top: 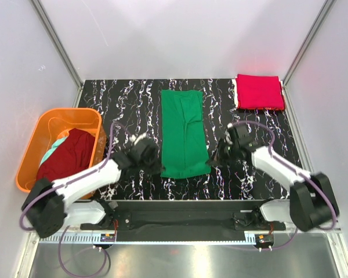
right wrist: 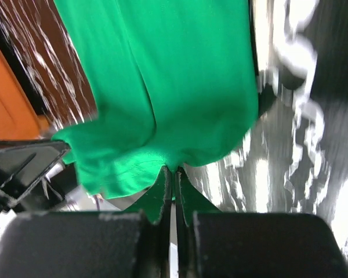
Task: Fold and stack the t-shirts
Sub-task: Fold the tshirt
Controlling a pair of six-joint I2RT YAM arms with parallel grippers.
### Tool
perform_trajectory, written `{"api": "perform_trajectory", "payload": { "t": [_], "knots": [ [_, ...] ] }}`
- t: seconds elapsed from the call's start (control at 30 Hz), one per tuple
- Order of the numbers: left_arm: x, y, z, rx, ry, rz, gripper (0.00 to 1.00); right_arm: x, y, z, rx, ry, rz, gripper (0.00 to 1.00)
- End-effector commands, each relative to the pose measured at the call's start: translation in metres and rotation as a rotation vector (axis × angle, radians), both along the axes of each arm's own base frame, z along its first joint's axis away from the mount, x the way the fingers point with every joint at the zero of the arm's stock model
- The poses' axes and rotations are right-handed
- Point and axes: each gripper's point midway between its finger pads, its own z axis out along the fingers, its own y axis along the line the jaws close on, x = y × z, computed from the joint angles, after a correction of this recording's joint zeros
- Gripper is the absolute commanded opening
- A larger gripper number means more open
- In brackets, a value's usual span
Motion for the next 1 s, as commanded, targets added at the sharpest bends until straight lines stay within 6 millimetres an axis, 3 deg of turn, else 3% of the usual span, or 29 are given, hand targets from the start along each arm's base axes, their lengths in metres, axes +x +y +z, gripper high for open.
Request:
{"api": "perform_trajectory", "payload": {
  "t": [0.0, 0.07, 0.1, 0.13, 0.2, 0.4, 0.67, 0.97],
  "knots": [
    [0.054, 0.002, 0.016, 0.029, -0.076, -0.014, 0.0, 0.056, 0.001, 0.022, 0.002, -0.11, 0.019, 0.0],
    [0.074, 0.0, 0.022, 0.026, -0.084, -0.044, 0.0, 0.075, 0.002, 0.015, -0.002, -0.085, 0.014, 0.0],
    [0.094, 0.002, 0.021, 0.038, -0.073, -0.027, 0.0, 0.092, 0.003, 0.025, 0.01, -0.115, 0.021, 0.0],
    [0.104, 0.001, 0.023, 0.045, -0.082, -0.044, 0.0, 0.101, 0.003, 0.014, 0.001, -0.083, 0.023, 0.0],
    [0.13, 0.003, 0.02, 0.061, -0.075, -0.03, 0.0, 0.123, 0.006, 0.014, -0.003, -0.097, 0.041, 0.0],
    [0.173, 0.0, 0.013, 0.042, -0.062, -0.036, 0.0, 0.165, 0.01, 0.009, 0.006, -0.096, 0.065, 0.0],
    [0.196, -0.001, 0.006, 0.025, -0.046, -0.037, 0.0, 0.189, 0.004, 0.007, 0.011, -0.091, 0.042, 0.0],
    [0.206, 0.004, 0.001, 0.017, -0.038, -0.024, 0.0, 0.195, -0.001, 0.006, 0.035, -0.093, 0.036, 0.0]
  ]
}}
